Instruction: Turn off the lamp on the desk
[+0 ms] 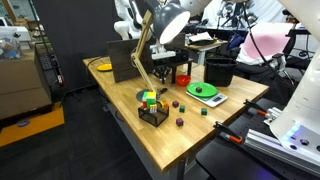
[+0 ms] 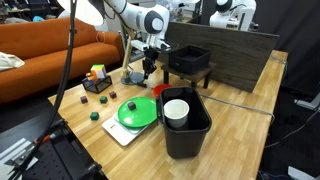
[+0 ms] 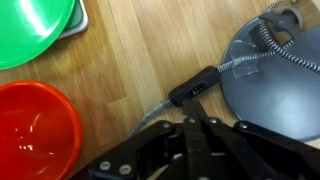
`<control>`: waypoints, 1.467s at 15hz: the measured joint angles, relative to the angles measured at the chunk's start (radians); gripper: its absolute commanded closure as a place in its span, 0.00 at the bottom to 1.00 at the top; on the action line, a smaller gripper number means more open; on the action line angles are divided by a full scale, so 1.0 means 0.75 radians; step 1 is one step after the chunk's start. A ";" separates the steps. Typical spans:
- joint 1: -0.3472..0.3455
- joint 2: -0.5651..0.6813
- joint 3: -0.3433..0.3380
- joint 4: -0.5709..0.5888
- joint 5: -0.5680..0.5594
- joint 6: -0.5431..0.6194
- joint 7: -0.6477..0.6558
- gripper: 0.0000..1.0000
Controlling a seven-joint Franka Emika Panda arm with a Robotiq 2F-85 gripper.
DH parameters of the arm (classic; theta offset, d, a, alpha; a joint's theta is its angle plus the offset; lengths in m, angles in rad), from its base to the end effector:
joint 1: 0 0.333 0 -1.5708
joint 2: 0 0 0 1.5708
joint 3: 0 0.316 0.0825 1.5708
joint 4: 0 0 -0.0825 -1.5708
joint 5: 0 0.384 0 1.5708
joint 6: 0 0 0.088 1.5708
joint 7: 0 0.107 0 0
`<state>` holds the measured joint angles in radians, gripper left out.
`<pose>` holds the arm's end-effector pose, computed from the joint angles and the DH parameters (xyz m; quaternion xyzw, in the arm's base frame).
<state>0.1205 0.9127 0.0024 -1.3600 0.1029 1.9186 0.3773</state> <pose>0.6866 0.0918 0.1455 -0.9718 0.1506 0.1817 0.0006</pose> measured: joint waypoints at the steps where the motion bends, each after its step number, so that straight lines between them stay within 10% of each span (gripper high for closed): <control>1: 0.001 0.028 0.000 0.031 0.000 -0.004 0.000 1.00; 22: 0.010 0.113 0.036 0.124 0.008 -0.120 0.001 1.00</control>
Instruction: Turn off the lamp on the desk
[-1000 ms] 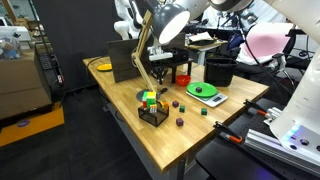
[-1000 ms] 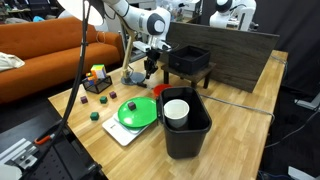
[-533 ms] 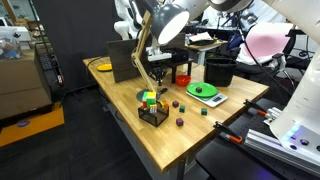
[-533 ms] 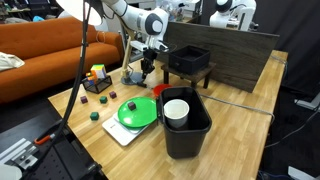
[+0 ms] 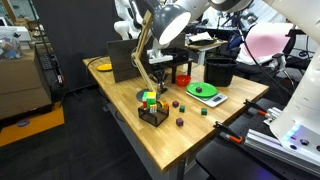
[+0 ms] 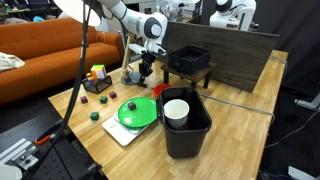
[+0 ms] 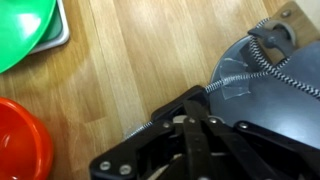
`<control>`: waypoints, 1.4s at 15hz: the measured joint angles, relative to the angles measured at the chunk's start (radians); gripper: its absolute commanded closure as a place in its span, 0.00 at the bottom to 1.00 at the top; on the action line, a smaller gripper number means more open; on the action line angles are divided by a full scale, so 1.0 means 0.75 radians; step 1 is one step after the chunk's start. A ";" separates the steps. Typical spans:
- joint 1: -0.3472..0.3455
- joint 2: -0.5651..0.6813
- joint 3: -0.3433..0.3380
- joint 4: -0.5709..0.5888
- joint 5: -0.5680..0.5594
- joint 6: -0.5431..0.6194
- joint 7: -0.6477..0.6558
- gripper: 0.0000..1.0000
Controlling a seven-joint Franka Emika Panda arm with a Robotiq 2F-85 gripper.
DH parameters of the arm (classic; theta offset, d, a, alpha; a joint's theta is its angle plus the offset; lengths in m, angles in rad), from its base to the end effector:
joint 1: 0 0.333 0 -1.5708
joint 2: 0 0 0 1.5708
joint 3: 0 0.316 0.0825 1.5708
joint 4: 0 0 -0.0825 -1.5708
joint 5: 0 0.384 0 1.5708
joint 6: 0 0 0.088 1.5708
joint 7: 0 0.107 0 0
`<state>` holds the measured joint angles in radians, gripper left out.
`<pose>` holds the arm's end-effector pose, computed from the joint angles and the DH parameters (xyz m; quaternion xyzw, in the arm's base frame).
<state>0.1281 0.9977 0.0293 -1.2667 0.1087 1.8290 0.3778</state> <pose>0.6841 0.1134 0.1196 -0.9651 0.1357 0.2241 0.0026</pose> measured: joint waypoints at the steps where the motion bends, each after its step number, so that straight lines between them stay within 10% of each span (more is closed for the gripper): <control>1: -0.002 0.000 -0.001 -0.004 0.000 0.000 0.000 1.00; 21: -0.005 -0.186 -0.067 -0.109 0.000 0.014 0.026 1.00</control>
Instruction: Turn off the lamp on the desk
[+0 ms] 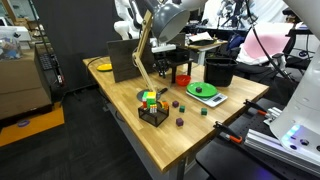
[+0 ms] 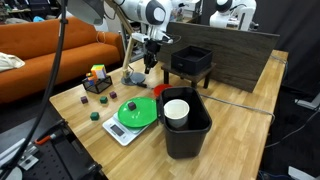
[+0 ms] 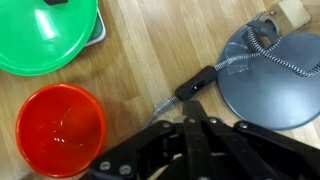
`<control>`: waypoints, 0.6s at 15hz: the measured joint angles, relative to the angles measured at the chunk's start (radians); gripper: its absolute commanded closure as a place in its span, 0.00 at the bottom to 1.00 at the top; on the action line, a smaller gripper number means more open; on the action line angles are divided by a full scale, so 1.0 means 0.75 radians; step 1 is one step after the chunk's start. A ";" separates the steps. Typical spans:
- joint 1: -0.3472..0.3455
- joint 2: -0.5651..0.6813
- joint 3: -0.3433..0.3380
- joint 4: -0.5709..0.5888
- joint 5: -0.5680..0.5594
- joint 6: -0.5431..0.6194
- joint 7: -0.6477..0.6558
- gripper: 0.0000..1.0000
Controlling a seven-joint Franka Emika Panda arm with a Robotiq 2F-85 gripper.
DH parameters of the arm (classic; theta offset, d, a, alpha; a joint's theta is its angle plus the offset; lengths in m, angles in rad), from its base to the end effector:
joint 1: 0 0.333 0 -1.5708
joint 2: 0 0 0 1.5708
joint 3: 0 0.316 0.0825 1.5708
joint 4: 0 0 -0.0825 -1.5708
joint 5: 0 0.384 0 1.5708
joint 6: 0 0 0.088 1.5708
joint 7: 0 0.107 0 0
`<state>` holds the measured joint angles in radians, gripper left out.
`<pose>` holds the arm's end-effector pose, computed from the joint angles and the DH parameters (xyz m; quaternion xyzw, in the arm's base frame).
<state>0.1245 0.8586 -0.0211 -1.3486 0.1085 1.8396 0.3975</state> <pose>0.6900 0.0830 0.1841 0.9684 -0.1653 -0.1867 0.0062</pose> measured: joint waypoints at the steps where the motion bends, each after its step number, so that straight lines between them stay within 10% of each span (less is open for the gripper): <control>1: 0.000 -0.035 -0.004 -0.041 0.000 0.009 0.008 1.00; 9: -0.003 -0.433 -0.068 -0.487 0.000 0.112 0.128 1.00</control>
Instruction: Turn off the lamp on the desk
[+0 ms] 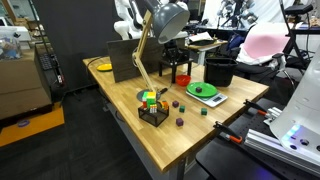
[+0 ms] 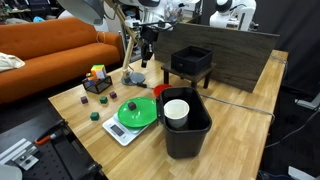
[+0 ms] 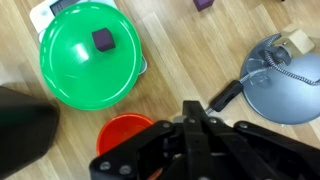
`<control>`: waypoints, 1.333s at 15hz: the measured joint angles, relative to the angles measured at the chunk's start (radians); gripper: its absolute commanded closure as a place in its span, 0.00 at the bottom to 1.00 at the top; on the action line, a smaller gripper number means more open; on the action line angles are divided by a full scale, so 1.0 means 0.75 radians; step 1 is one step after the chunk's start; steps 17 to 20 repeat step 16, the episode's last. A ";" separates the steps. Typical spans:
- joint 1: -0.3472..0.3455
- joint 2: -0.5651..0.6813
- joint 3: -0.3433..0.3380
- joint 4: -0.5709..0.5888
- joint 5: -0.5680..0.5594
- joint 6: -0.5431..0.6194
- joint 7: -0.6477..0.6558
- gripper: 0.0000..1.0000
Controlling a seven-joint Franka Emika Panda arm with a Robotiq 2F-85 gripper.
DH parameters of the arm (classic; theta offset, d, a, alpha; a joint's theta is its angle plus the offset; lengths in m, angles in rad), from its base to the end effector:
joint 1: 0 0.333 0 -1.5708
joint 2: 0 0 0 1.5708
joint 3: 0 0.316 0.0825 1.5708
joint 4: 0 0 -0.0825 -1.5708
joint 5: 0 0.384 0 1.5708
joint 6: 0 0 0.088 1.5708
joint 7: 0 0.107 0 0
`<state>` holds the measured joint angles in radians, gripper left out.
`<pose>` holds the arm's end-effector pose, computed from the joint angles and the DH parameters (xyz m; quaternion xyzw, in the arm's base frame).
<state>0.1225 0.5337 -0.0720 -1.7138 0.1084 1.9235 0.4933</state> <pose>0.6311 0.0431 0.2583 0.9569 -0.2407 -0.1619 0.0157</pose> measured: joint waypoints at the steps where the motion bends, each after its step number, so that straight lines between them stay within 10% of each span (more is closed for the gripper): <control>1: -0.002 -0.056 -0.008 -0.067 0.000 0.005 0.026 1.00; 10: -0.077 -0.467 -0.034 -0.653 0.071 0.060 0.208 0.88; 20: -0.082 -0.504 -0.030 -0.691 0.082 0.088 0.209 0.87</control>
